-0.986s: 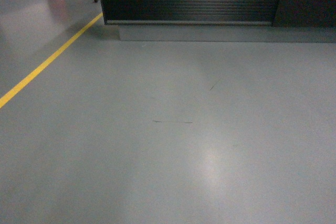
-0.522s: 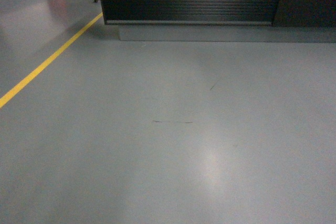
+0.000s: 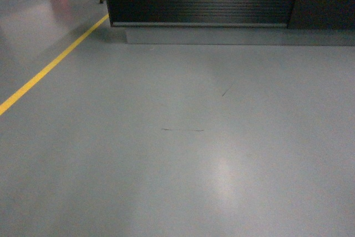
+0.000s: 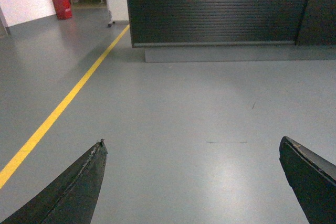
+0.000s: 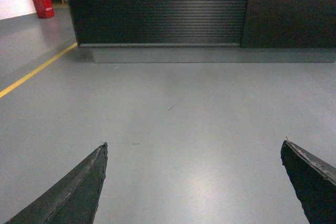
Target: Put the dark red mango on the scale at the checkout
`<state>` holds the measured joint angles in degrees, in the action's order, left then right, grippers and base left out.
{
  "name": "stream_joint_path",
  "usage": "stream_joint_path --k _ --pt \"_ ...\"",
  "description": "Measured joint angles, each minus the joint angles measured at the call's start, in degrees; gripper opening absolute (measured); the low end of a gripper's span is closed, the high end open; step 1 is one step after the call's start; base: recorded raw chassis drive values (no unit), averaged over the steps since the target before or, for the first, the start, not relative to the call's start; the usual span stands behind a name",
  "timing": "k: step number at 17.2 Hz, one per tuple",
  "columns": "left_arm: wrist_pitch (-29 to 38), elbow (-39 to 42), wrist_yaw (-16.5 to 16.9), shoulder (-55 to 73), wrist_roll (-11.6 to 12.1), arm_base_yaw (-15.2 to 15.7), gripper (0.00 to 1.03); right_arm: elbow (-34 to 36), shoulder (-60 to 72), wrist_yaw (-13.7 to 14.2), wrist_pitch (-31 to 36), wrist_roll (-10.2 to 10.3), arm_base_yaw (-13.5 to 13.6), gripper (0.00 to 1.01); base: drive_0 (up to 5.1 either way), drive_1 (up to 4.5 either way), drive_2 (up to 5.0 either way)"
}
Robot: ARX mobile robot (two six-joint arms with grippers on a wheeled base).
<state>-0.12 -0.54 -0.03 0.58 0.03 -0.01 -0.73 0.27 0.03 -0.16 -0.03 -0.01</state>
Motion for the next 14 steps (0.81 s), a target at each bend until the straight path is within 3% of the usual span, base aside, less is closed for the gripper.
stream_joint_path --k 3,14 --pt "-0.04 0.0 0.0 0.0 -0.02 0.0 0.98 0.0 0.0 -0.02 -0.07 0.0 0.0 0.98 0.0 0.0 0.0" --pt "-0.04 0.0 0.0 0.0 -0.02 0.0 0.98 0.0 0.0 0.0 0.04 0.0 0.0 0.98 -0.1 4.21 -4.3"
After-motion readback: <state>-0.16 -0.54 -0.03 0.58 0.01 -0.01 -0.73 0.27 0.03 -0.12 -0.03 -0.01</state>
